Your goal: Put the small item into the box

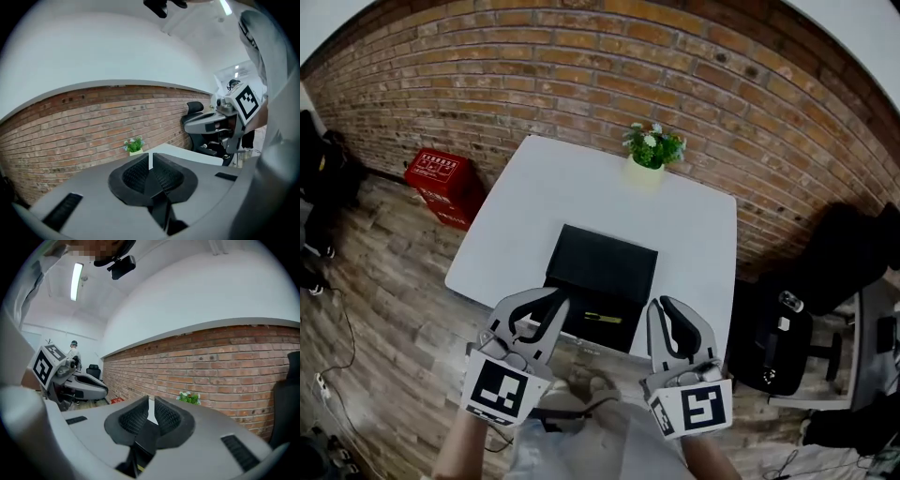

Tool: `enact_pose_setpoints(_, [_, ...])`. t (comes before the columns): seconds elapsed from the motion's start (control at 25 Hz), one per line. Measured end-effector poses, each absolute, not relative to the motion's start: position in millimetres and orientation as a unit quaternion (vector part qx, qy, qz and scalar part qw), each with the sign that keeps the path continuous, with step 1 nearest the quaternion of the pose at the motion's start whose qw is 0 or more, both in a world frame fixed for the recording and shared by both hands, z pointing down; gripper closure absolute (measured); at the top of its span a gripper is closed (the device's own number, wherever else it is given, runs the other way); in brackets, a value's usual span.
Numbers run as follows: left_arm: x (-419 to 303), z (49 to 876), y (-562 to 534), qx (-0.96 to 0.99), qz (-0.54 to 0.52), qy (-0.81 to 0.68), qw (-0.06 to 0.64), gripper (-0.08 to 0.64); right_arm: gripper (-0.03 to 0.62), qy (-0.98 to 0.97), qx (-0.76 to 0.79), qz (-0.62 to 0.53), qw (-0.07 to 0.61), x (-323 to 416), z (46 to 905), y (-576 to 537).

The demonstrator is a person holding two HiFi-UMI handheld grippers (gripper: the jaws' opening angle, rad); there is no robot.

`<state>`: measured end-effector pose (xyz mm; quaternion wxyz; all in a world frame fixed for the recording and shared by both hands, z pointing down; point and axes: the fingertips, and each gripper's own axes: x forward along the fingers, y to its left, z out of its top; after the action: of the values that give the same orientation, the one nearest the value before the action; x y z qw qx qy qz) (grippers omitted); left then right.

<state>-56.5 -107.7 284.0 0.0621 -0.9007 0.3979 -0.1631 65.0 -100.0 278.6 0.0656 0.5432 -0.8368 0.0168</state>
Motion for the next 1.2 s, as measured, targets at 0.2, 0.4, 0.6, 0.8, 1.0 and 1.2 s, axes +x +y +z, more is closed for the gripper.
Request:
enact_pose_setpoints(0.2, [-85, 252, -86, -0.878, -0.137, 0.450, 0.083, 0.523, 0.528, -0.850, 0.523, 0.000, 0.057, 51, 263, -95])
enact_pose_setpoints(0.4, [-104, 235, -74, -0.863, -0.128, 0.481, 0.090, 0.526, 0.528, -0.860, 0.507, -0.006, 0.048, 41, 252, -90])
enact_pose_setpoints(0.6, [-111, 234, -67, -0.862, -0.121, 0.485, 0.084, 0.526, 0.528, -0.866, 0.498, -0.006, 0.047, 32, 252, -85])
enact_pose_setpoints(0.8, [-109, 239, -63, -0.865, -0.126, 0.478, 0.085, 0.526, 0.529, -0.869, 0.493, -0.005, 0.052, 26, 256, -79])
enact_pose_setpoints(1.0, [-106, 241, -61, -0.869, -0.129, 0.468, 0.091, 0.526, 0.532, -0.870, 0.490, -0.004, 0.055, 25, 260, -76])
enact_pose_setpoints(1.2, [-101, 242, -61, -0.873, -0.129, 0.462, 0.091, 0.526, 0.535, -0.870, 0.489, -0.006, 0.058, 26, 262, -75])
